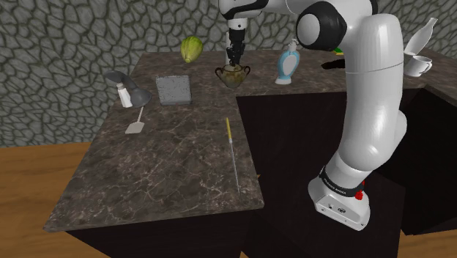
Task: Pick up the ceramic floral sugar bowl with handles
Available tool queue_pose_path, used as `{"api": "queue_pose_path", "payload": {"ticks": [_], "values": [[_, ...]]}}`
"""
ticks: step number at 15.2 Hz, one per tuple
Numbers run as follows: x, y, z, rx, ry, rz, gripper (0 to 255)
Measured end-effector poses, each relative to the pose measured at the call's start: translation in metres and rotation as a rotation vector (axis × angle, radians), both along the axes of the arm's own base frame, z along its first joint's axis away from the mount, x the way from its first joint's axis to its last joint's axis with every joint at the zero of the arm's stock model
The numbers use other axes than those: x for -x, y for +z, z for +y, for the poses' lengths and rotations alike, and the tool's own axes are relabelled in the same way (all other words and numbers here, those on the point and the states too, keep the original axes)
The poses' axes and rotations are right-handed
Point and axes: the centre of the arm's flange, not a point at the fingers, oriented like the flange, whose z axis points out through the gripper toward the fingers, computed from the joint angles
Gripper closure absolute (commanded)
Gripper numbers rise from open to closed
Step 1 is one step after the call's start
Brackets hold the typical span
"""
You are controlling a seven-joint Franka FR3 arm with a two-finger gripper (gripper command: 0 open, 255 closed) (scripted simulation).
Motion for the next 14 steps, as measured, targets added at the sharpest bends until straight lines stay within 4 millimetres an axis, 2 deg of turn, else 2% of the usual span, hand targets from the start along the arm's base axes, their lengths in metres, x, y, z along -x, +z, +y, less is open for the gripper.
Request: {"api": "queue_pose_path", "payload": {"ticks": [4, 14], "values": [[-0.001, 0.005, 0.000, 0.000, -0.001, 0.002, 255], [0.000, 0.056, 0.000, 0.000, -0.001, 0.002, 255]]}}
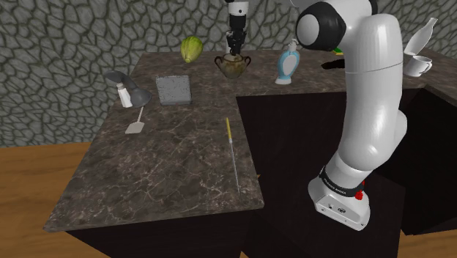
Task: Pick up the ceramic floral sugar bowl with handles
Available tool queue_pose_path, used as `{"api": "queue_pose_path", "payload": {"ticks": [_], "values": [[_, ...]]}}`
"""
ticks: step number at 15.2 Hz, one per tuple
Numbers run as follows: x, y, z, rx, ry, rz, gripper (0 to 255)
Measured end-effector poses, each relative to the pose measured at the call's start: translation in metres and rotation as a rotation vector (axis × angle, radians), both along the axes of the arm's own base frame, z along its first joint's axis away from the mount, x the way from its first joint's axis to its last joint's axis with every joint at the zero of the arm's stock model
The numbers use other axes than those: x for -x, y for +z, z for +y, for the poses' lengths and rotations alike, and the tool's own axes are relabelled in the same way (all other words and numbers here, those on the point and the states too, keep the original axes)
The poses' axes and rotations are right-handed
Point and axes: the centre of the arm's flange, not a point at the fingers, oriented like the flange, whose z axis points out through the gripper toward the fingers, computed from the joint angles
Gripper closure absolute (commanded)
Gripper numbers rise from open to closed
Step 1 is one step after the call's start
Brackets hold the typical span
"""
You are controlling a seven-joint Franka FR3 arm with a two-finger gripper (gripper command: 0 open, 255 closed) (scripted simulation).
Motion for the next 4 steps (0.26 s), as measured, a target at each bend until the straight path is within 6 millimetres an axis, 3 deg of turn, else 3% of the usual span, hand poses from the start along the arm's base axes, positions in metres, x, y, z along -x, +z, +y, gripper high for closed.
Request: {"api": "queue_pose_path", "payload": {"ticks": [4], "values": [[0.000, 0.020, 0.000, 0.000, 0.000, 0.000, 255]]}}
